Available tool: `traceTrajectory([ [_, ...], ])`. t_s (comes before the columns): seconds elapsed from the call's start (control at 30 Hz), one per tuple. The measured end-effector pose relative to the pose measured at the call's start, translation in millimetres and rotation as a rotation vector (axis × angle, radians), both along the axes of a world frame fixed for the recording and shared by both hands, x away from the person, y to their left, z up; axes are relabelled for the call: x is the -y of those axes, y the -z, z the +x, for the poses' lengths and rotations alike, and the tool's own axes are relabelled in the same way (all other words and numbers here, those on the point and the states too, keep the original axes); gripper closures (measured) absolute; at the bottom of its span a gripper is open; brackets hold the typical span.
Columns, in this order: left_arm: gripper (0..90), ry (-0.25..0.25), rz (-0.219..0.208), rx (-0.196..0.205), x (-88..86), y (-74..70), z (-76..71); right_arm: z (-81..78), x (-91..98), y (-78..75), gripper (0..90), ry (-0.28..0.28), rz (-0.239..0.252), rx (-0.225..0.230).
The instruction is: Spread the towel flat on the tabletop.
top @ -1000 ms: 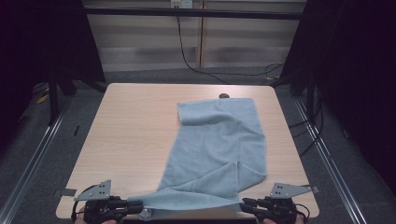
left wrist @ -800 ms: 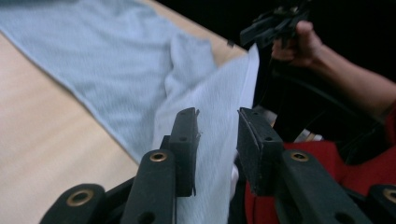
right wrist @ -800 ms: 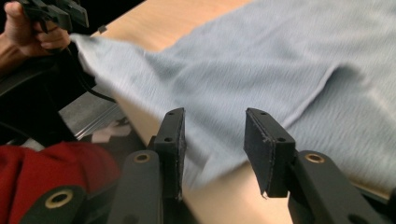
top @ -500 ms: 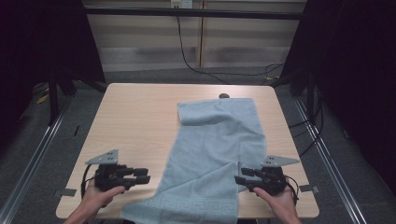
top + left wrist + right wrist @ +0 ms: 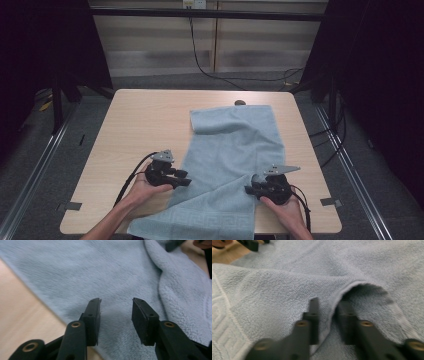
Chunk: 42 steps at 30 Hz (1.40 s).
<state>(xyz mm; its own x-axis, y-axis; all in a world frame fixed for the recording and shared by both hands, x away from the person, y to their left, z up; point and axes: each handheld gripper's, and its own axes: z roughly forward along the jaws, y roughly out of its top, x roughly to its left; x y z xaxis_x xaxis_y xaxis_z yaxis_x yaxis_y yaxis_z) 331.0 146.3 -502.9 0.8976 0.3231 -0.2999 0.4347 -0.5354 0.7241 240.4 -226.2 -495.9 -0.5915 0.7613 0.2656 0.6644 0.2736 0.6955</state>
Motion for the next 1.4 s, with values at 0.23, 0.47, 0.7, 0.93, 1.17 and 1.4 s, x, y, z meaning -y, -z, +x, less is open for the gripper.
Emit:
traceTrajectory([
  [0.23,87.8,-0.064,0.021,0.034,-13.9,4.1,-13.7,-12.7,7.6,-12.9,88.6,-0.023,0.052,0.048],
  [0.47,88.9,-0.123,0.045,0.032,-56.1,0.8,-48.1,-52.8,18.2,-23.0,88.6,-0.074,0.081,0.051],
  [0.7,88.9,-0.157,-0.008,-0.013,-97.8,-1.7,-79.4,-87.6,15.7,-27.7,86.8,-0.136,0.06,0.025],
  [0.93,77.5,-0.214,-0.091,-0.002,-112.7,-10.7,-70.6,-87.5,22.2,-31.8,62.5,-0.098,0.07,0.038],
  [1.17,68.7,-0.229,-0.038,0.004,-78.3,-13.8,-13.5,-15.5,9.3,-24.9,60.6,-0.085,0.059,0.078],
  [1.4,69.9,-0.295,-0.027,0.029,-65.6,-6.9,23.8,51.5,-11.1,-10.9,53.3,-0.067,0.012,0.07],
])
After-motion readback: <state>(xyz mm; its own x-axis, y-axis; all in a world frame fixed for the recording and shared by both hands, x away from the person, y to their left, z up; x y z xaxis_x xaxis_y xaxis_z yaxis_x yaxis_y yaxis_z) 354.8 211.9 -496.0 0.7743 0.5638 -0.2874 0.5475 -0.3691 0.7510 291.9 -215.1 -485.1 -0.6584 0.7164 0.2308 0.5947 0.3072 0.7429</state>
